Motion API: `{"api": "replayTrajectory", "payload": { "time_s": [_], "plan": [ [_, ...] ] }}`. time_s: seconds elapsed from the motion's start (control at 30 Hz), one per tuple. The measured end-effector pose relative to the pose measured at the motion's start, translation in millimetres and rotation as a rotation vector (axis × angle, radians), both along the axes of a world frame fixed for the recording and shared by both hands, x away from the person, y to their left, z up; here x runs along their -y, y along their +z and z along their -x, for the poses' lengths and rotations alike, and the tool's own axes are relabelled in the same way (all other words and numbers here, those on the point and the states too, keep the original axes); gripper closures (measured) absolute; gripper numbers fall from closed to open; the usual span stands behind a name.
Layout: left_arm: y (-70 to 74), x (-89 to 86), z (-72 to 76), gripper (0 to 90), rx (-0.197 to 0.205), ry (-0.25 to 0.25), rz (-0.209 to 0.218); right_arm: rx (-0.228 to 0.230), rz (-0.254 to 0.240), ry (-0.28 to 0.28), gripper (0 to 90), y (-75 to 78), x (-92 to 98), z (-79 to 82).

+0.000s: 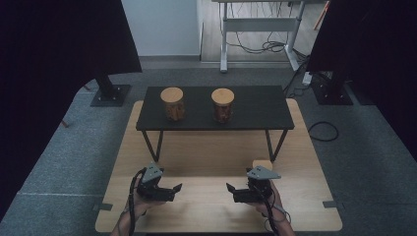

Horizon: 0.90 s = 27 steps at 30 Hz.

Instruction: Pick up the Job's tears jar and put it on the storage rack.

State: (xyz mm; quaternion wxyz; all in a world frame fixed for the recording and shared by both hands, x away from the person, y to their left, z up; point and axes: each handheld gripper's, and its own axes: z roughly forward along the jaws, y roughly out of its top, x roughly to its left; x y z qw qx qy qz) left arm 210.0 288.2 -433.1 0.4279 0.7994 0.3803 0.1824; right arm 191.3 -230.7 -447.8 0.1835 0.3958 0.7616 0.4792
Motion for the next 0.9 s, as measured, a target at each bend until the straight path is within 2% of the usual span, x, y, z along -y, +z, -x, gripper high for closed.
{"api": "replayTrajectory", "payload": {
  "time_s": [0.2,0.33,0.77,0.9],
  "plan": [
    [1.1,0.6,2.2,5.3,0.006,-0.003,-0.002,-0.013,0.018,-0.044,1.5,0.6,-0.6,4.2],
    [1.6,1.5,2.6,5.3,0.008,-0.003,-0.008,-0.017,0.024,-0.051,0.0,0.8,2.0,6.6],
    [1.5,1.9,3.1,5.3,0.008,0.002,-0.009,0.033,0.017,-0.048,0.0,0.4,17.2,21.4],
    [1.2,1.5,2.8,5.3,0.006,0.003,-0.008,0.049,0.015,-0.065,0.0,0.4,19.9,27.7]
  ]
}}
